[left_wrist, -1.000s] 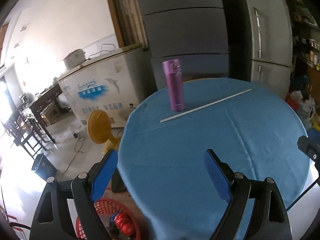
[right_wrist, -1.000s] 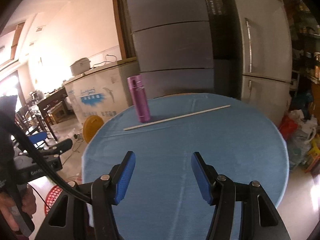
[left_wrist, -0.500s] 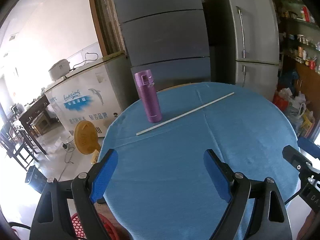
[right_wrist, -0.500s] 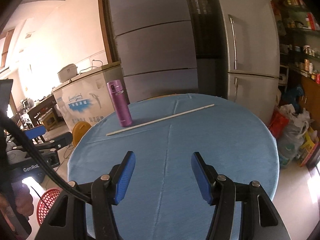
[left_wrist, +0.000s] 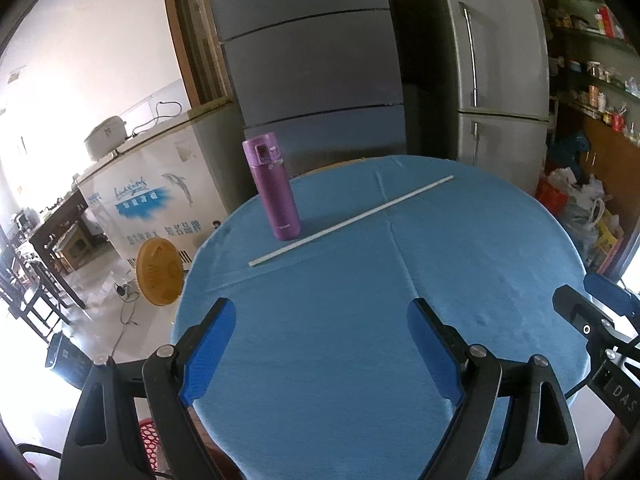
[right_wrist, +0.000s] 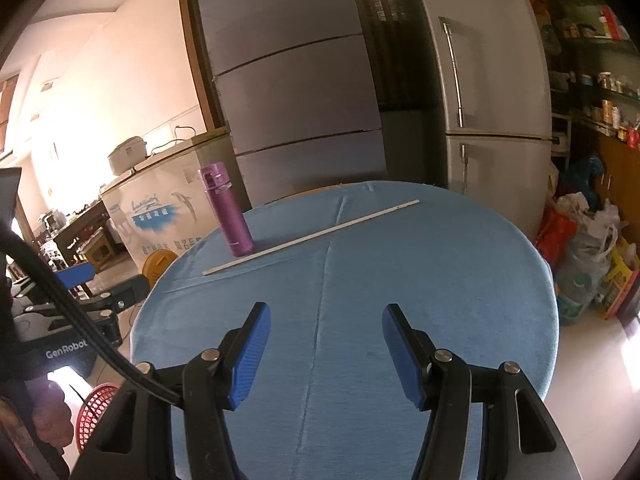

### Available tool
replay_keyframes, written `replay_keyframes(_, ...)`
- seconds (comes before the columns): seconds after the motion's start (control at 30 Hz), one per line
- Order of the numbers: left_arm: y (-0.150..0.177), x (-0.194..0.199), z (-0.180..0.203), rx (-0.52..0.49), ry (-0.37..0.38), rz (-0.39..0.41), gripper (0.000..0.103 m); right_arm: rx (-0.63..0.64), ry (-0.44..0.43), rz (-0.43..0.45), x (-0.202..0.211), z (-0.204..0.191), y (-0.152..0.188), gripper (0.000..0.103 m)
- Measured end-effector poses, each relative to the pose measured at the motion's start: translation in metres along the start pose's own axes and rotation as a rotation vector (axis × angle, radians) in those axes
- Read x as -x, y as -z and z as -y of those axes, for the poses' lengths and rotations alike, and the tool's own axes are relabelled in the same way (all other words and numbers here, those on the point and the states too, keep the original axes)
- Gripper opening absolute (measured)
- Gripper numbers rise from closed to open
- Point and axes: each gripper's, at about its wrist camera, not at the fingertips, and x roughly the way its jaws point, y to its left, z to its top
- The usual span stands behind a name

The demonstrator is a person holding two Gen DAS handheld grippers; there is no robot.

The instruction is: Collect trash

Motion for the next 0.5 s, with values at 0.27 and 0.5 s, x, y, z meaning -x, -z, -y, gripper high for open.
replay_keyframes(0.27,0.0019,0.0002,0.0015,0.004,0.004,-0.002,0.088,-0.025,0.008,-0.003,0.0019,0.0049,0.0001,0.062)
replay_keyframes(0.5,0.0046,0.0001,-0.0051,0.023,0.018,-0.002,0.088,-0.012,0.027,-0.003,0.0043,-0.0016,-0.0043,0.062)
